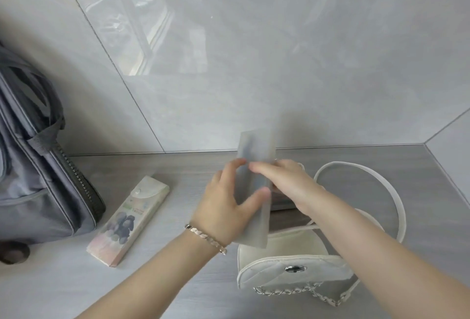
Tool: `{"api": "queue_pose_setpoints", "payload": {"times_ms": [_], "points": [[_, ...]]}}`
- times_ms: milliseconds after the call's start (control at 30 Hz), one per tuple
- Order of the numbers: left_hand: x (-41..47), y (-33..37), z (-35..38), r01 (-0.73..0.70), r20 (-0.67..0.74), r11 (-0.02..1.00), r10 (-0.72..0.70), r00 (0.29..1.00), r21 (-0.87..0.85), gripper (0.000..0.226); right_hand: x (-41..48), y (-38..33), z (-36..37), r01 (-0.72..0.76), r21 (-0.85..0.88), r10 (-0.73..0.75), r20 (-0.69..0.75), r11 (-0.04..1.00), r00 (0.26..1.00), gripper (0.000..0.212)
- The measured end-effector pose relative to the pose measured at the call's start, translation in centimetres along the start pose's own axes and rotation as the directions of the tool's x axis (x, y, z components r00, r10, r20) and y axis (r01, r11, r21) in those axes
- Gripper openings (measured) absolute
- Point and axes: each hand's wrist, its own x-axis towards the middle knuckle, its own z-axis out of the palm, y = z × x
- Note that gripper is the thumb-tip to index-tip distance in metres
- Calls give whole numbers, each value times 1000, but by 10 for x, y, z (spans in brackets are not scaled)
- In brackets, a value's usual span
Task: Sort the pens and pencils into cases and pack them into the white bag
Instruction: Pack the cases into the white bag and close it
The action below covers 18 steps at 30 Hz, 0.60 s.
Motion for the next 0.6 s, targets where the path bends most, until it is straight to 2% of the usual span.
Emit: {"api": "queue_pose_setpoints", "payload": {"times_ms": [33,67,100,167,233,267,333,400,467,533,600], "points": [[1,-7,2,-60,-1,998,60,998,34,47,-1,3,-4,1,-13,-2,-60,1000,998,19],[2,-16,3,-96,-18,984,100,995,149,41,-2,6,-8,12,-36,-15,-99,999,995,17],[5,-27,7,-91,-59,963,109,992,252,36,-4,8,-12,38,-40,-43,-129,998,991,15],[10,-46,12,-60,-56,879,98,994,473,27,-7,13,-18,131,3,-128,-184,991,974,6],[12,-52,17,-23,-34,832,50,998,554,27,-9,17,-20,238,-27,-238,-207,971,949,6],[13,-57,18,1,10,845,-8,1000,534,41,-9,19,-20,286,-56,-291,-190,957,938,13],[17,-54,18,128,95,929,-171,981,348,65,-10,24,-20,390,-125,-403,-107,912,909,27],[23,-52,21,145,127,971,-171,977,188,63,-12,31,-18,489,-318,-506,33,812,862,48],[25,-51,20,148,159,987,-156,975,61,53,-11,42,-14,570,-479,-546,205,668,812,52],[26,-58,20,140,191,989,-145,971,40,61,-8,52,-19,558,-611,-518,267,561,813,51],[24,-61,16,88,201,993,-102,974,81,72,-6,55,-23,481,-776,-457,283,407,843,49]]}}
